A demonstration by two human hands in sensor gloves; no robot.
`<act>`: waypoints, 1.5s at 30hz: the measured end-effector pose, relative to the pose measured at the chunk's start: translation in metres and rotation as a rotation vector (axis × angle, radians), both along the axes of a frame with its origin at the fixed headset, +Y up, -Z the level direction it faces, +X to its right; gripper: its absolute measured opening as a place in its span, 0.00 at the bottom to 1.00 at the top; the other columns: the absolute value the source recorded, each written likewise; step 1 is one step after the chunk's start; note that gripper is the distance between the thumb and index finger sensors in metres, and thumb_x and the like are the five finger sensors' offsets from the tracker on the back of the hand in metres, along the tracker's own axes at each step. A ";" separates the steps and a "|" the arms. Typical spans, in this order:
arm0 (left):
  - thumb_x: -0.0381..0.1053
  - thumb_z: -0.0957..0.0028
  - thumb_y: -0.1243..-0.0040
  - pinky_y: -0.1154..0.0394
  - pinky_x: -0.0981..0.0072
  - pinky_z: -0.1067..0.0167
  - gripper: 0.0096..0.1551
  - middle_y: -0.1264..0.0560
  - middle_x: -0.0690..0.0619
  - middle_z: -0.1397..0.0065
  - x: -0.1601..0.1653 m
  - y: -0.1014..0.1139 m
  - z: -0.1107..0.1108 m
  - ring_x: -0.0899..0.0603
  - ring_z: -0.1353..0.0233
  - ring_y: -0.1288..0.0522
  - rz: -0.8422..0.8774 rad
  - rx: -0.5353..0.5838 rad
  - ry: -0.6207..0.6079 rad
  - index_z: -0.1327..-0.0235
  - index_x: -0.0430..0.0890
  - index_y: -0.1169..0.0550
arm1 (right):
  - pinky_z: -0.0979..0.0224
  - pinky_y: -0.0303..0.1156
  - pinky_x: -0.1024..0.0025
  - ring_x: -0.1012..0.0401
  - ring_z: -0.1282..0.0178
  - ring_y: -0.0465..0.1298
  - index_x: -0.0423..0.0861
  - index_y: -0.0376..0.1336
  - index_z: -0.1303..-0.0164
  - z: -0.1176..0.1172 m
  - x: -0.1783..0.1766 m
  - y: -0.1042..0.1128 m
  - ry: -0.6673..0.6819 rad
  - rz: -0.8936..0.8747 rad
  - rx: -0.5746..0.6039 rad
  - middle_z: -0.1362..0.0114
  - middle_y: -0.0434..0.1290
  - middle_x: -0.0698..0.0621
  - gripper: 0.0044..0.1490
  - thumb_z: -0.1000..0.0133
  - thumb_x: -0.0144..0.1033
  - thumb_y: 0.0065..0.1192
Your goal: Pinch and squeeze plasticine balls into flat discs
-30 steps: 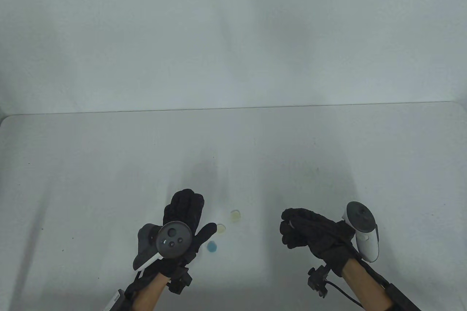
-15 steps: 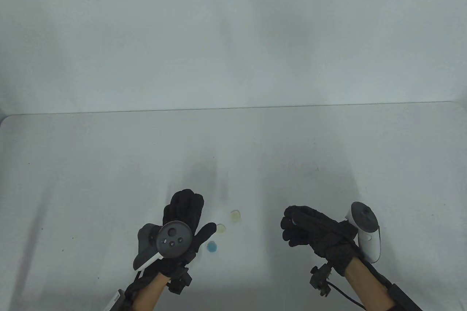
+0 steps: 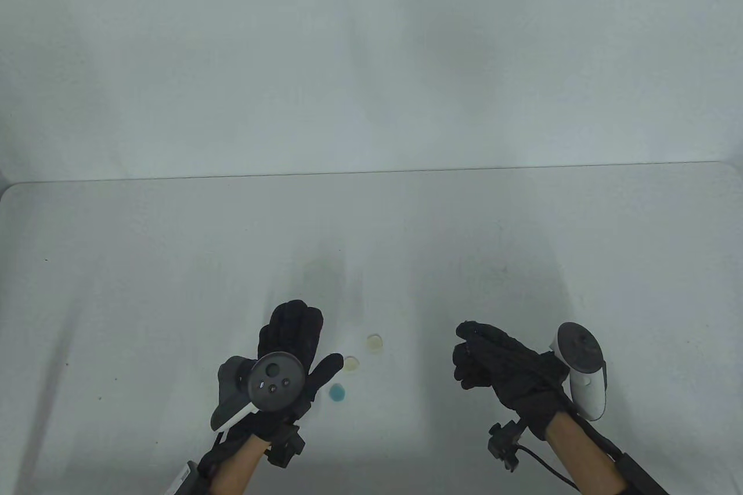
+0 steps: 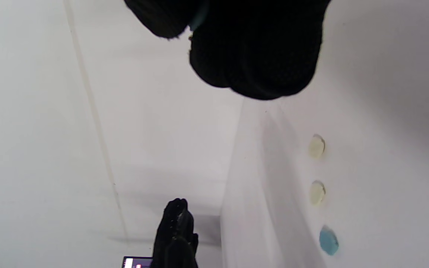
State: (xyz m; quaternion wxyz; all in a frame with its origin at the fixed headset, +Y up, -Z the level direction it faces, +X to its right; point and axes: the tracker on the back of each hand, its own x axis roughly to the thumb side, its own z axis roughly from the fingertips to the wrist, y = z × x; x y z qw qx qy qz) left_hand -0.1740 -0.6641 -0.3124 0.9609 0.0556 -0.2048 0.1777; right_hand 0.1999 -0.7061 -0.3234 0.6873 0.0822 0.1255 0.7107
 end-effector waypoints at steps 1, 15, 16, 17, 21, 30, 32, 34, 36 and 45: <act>0.62 0.42 0.50 0.49 0.30 0.28 0.48 0.51 0.29 0.16 0.000 0.000 0.000 0.21 0.18 0.51 -0.001 -0.001 0.000 0.17 0.34 0.43 | 0.42 0.83 0.65 0.49 0.43 0.80 0.32 0.57 0.23 0.000 0.000 -0.001 0.019 -0.029 -0.007 0.36 0.75 0.42 0.36 0.33 0.42 0.49; 0.62 0.42 0.50 0.49 0.30 0.28 0.49 0.51 0.29 0.16 -0.001 -0.001 0.000 0.21 0.18 0.52 -0.001 0.003 0.000 0.17 0.33 0.43 | 0.58 0.89 0.77 0.59 0.58 0.87 0.41 0.72 0.44 0.001 0.001 0.005 -0.058 0.056 0.033 0.52 0.83 0.49 0.24 0.42 0.45 0.66; 0.62 0.42 0.50 0.49 0.31 0.28 0.48 0.51 0.29 0.16 -0.002 -0.001 0.000 0.21 0.18 0.52 0.000 0.004 0.000 0.17 0.34 0.43 | 0.59 0.89 0.77 0.59 0.59 0.87 0.40 0.73 0.45 0.002 0.001 0.005 -0.061 0.063 0.034 0.52 0.84 0.49 0.24 0.42 0.45 0.66; 0.62 0.42 0.50 0.49 0.31 0.28 0.49 0.51 0.29 0.16 -0.002 0.000 0.000 0.21 0.18 0.52 0.002 0.005 0.000 0.17 0.34 0.43 | 0.60 0.89 0.77 0.59 0.60 0.87 0.40 0.73 0.46 0.002 0.000 0.005 -0.061 0.062 0.033 0.53 0.84 0.49 0.24 0.42 0.45 0.67; 0.62 0.42 0.50 0.49 0.31 0.28 0.49 0.51 0.29 0.16 -0.002 0.000 0.000 0.21 0.18 0.52 0.002 0.008 0.001 0.17 0.33 0.43 | 0.53 0.87 0.75 0.58 0.53 0.85 0.42 0.70 0.41 0.001 0.002 0.002 -0.054 0.029 0.010 0.47 0.81 0.50 0.24 0.40 0.45 0.64; 0.62 0.42 0.50 0.49 0.31 0.28 0.49 0.51 0.29 0.16 -0.003 -0.001 0.000 0.21 0.18 0.52 0.001 0.006 0.005 0.17 0.33 0.43 | 0.46 0.85 0.68 0.50 0.47 0.83 0.35 0.66 0.30 -0.001 0.000 -0.006 0.050 -0.092 -0.044 0.38 0.78 0.40 0.42 0.36 0.59 0.52; 0.62 0.42 0.50 0.49 0.30 0.28 0.49 0.51 0.29 0.16 -0.003 -0.001 -0.001 0.21 0.18 0.51 -0.001 0.005 0.005 0.17 0.34 0.43 | 0.51 0.87 0.71 0.54 0.52 0.85 0.36 0.68 0.35 -0.001 0.001 -0.006 0.021 -0.078 -0.048 0.43 0.81 0.43 0.37 0.37 0.56 0.55; 0.62 0.42 0.50 0.49 0.31 0.28 0.48 0.51 0.29 0.16 -0.002 -0.001 -0.001 0.21 0.18 0.51 -0.001 0.003 0.005 0.17 0.34 0.43 | 0.56 0.87 0.74 0.57 0.56 0.86 0.39 0.71 0.40 -0.001 0.001 -0.003 0.003 -0.059 -0.033 0.48 0.82 0.46 0.29 0.36 0.50 0.56; 0.62 0.42 0.50 0.49 0.30 0.28 0.48 0.51 0.29 0.16 -0.002 -0.001 -0.001 0.21 0.18 0.51 -0.002 0.003 0.005 0.17 0.34 0.43 | 0.60 0.88 0.77 0.59 0.61 0.87 0.39 0.72 0.44 0.000 0.001 0.001 -0.028 -0.020 -0.001 0.53 0.83 0.47 0.26 0.37 0.47 0.58; 0.62 0.42 0.50 0.49 0.30 0.28 0.49 0.51 0.29 0.16 -0.002 -0.001 -0.001 0.21 0.18 0.52 -0.003 0.004 0.003 0.17 0.34 0.43 | 0.50 0.85 0.71 0.50 0.46 0.84 0.36 0.66 0.30 0.000 0.006 0.000 -0.020 -0.064 -0.005 0.37 0.80 0.42 0.42 0.37 0.59 0.50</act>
